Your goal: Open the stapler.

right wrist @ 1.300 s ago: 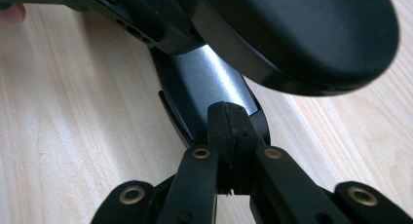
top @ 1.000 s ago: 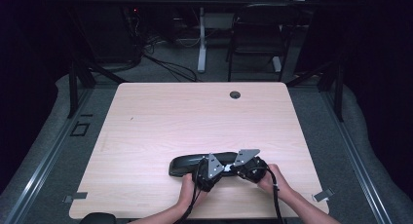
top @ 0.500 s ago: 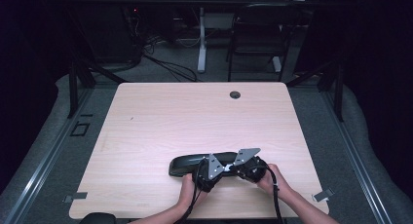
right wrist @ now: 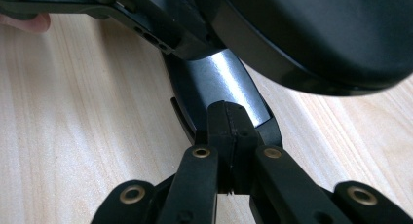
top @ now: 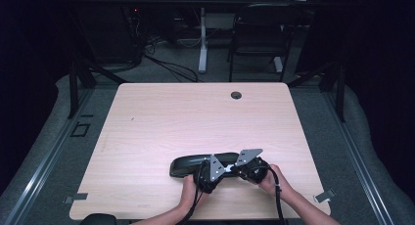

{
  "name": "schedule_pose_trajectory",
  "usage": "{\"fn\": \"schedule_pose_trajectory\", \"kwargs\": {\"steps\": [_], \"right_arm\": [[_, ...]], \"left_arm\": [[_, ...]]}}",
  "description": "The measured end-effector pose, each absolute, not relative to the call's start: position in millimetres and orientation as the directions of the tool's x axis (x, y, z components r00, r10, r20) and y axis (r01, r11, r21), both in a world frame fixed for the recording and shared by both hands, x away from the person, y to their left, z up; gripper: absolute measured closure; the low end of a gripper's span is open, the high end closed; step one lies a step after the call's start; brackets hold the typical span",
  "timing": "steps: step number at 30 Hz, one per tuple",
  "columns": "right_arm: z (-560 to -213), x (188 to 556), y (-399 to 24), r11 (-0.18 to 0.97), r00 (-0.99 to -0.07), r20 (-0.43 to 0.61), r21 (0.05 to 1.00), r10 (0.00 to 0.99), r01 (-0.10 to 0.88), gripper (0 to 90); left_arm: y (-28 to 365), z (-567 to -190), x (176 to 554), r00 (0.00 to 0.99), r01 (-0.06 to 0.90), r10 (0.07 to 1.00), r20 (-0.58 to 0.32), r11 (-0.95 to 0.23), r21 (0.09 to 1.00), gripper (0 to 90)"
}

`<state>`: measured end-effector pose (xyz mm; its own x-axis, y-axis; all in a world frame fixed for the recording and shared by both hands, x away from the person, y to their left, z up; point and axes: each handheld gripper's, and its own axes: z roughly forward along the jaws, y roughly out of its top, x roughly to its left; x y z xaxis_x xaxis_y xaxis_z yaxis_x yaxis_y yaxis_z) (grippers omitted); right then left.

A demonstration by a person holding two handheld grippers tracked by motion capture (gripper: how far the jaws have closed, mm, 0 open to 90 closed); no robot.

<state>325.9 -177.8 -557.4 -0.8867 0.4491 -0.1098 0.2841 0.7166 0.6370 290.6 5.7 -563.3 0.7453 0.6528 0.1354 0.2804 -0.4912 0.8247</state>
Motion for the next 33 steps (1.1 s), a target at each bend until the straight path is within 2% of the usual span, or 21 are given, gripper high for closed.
{"fn": "schedule_pose_trajectory", "kwargs": {"steps": [13,21,33], "right_arm": [[-557.7,323.4,-175.2,0.726,-0.885,-0.136,0.634,0.445,0.268,90.0],[-558.5,321.7,-175.2,0.722,-0.877,-0.150,0.639,0.456,0.266,90.0],[-558.3,322.1,-175.7,0.709,-0.870,-0.127,0.641,0.476,0.294,90.0]], "left_arm": [[3.9,-563.5,289.6,0.745,0.273,0.651,0.141,-0.491,0.827,90.0],[-2.5,-568.4,290.9,0.722,0.287,0.681,0.123,-0.455,0.843,90.0],[-3.8,-570.9,289.7,0.710,0.281,0.694,0.121,-0.437,0.854,90.0]]}}
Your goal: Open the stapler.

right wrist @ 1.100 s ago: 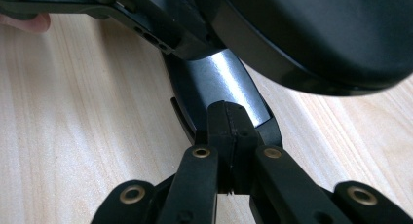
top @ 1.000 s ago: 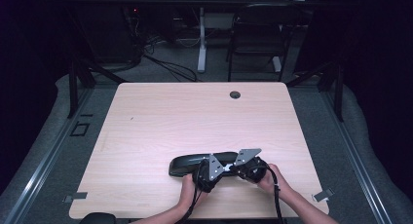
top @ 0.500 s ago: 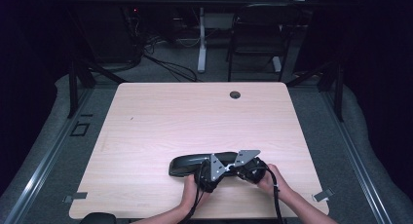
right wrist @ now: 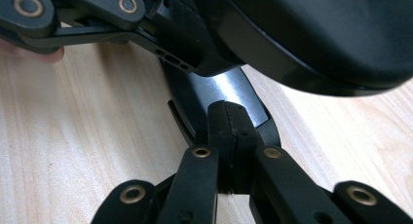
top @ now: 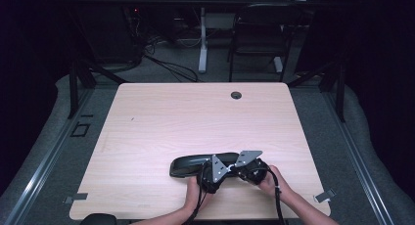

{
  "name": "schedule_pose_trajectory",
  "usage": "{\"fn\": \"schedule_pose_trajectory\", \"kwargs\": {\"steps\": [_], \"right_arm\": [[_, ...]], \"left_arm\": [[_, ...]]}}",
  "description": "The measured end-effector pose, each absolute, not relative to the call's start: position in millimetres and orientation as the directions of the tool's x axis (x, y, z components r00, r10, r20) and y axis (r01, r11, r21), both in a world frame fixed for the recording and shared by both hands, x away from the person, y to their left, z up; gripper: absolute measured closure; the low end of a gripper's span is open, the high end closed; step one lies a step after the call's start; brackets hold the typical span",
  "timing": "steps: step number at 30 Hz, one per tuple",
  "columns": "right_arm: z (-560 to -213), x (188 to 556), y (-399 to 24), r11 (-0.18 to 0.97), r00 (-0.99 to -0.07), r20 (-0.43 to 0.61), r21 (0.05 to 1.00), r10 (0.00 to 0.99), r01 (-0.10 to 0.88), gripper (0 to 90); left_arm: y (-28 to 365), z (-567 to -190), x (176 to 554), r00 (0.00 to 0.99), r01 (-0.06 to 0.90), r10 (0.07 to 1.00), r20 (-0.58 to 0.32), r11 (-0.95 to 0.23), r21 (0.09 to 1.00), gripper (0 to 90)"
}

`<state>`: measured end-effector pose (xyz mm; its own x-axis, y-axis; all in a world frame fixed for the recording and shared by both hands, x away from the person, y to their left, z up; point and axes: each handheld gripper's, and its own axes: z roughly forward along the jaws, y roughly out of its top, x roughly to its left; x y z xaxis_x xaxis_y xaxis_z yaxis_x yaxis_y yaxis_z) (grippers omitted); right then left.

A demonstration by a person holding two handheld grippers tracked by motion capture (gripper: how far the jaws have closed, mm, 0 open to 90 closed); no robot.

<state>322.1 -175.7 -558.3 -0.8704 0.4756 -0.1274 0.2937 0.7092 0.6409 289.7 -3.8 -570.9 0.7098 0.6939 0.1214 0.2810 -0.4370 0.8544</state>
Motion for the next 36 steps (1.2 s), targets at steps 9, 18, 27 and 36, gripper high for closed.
{"fn": "schedule_pose_trajectory", "kwargs": {"steps": [9,18,27,36], "right_arm": [[-559,323,-177,0.697,-0.869,-0.109,0.648,0.483,0.306,90.0],[-559,323,-177,0.690,-0.865,-0.100,0.651,0.491,0.316,90.0],[-559,323,-177,0.696,-0.867,-0.108,0.647,0.487,0.310,90.0],[-559,323,-177,0.695,-0.868,-0.104,0.648,0.486,0.312,90.0]], "left_arm": [[-4,-572,289,0.700,0.278,0.703,0.121,-0.426,0.861,90.0],[-2,-548,288,0.690,0.183,0.703,0.173,-0.400,0.898,90.0],[-1,-545,288,0.687,0.179,0.705,0.177,-0.401,0.899,90.0],[3,-537,288,0.686,0.180,0.709,0.164,-0.384,0.905,90.0]]}}
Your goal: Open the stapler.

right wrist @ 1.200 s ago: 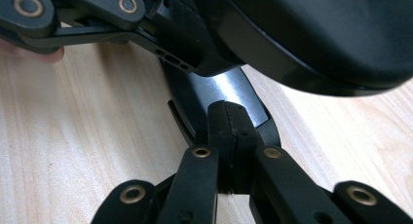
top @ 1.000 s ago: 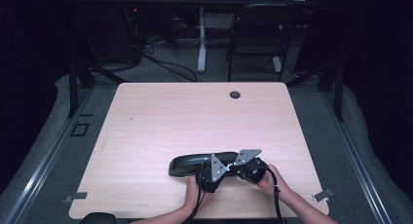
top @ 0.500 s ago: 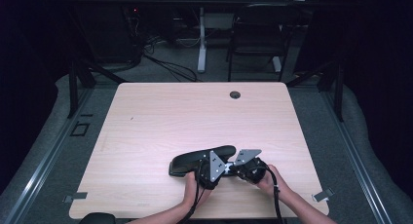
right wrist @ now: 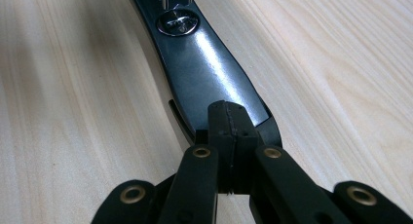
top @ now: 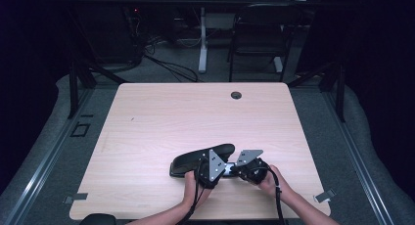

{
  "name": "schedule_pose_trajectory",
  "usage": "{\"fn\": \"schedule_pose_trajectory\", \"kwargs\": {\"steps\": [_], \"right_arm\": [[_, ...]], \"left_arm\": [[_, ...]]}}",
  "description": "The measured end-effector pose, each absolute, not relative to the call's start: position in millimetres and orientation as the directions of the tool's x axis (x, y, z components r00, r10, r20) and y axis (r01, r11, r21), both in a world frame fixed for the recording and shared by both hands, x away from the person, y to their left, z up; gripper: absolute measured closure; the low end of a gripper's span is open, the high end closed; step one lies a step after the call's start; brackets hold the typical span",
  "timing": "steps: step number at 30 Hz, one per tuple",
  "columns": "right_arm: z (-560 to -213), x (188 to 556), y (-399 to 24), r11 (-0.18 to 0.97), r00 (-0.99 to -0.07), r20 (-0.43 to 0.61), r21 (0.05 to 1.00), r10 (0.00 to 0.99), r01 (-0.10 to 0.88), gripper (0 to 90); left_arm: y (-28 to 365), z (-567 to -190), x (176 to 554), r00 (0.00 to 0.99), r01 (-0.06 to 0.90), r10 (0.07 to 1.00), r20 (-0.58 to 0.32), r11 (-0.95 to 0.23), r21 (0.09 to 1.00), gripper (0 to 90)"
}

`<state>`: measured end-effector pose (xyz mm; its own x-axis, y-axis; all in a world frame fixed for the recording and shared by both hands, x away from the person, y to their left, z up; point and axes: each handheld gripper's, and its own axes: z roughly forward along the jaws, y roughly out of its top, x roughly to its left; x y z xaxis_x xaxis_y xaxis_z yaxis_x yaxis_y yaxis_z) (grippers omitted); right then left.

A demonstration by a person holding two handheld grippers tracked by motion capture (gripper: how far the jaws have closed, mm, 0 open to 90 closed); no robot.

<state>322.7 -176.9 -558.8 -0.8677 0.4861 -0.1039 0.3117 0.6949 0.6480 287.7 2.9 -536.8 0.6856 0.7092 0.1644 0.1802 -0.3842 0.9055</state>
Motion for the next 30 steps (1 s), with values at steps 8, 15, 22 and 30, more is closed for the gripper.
{"fn": "schedule_pose_trajectory", "kwargs": {"steps": [8,15,22,30], "right_arm": [[-559,323,-177,0.693,-0.869,-0.097,0.648,0.485,0.315,90.0],[-559,323,-177,0.686,-0.867,-0.088,0.653,0.490,0.322,90.0],[-558,324,-178,0.696,-0.870,-0.091,0.643,0.485,0.321,90.0],[-558,324,-178,0.695,-0.869,-0.088,0.642,0.486,0.324,90.0]], "left_arm": [[9,-527,287,0.677,0.187,0.723,0.138,-0.350,0.918,90.0],[17,-517,287,0.669,0.202,0.737,0.097,-0.306,0.930,90.0],[25,-508,287,0.660,0.228,0.750,0.045,-0.257,0.939,90.0],[37,-498,286,0.646,0.230,0.763,0.024,-0.225,0.947,90.0]]}}
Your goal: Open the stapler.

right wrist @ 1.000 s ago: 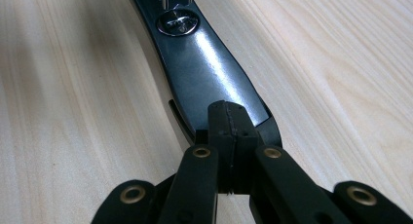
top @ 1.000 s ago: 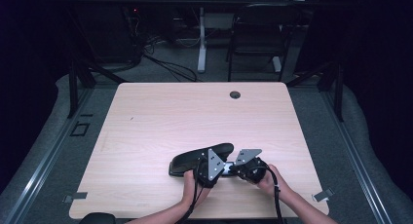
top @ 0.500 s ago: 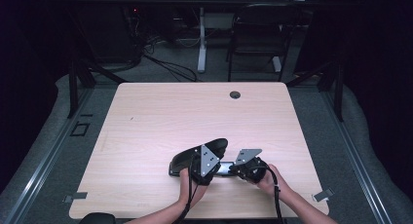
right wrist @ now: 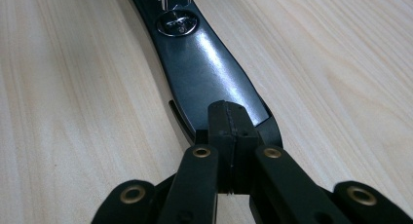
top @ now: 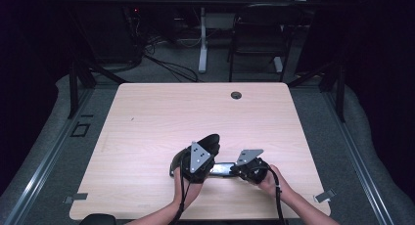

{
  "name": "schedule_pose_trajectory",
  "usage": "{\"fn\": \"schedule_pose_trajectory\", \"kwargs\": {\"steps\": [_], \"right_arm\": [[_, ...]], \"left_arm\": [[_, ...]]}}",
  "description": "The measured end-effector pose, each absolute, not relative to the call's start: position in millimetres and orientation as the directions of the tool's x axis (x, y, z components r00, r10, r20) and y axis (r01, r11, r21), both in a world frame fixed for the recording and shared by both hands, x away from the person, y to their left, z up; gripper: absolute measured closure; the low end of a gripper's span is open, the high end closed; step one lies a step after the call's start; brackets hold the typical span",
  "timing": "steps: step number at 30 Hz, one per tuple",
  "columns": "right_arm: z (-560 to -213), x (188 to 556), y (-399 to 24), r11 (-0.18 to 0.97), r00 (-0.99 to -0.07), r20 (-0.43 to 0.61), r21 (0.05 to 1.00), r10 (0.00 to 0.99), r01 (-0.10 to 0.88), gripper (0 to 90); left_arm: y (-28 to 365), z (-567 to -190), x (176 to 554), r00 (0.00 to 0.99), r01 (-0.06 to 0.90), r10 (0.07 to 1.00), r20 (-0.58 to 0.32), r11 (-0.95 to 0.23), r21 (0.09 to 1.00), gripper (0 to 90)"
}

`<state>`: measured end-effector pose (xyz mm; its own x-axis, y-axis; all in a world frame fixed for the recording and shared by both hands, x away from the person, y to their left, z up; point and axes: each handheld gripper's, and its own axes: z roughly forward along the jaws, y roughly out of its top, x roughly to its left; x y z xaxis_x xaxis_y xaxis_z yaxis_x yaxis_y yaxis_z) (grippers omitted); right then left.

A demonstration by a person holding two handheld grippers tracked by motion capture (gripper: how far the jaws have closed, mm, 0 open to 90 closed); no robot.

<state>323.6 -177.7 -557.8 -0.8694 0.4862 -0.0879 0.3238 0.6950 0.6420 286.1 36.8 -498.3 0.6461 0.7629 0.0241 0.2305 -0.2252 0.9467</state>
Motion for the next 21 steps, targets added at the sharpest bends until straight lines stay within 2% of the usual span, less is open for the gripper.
{"fn": "schedule_pose_trajectory", "kwargs": {"steps": [11,21], "right_arm": [[-558,324,-178,0.698,-0.869,-0.095,0.641,0.486,0.321,90.0],[-559,324,-178,0.686,-0.868,-0.081,0.650,0.490,0.327,90.0]], "left_arm": [[54,-486,285,0.628,0.241,0.778,-0.015,-0.177,0.954,90.0],[63,-481,284,0.618,0.230,0.786,-0.007,-0.173,0.958,90.0]]}}
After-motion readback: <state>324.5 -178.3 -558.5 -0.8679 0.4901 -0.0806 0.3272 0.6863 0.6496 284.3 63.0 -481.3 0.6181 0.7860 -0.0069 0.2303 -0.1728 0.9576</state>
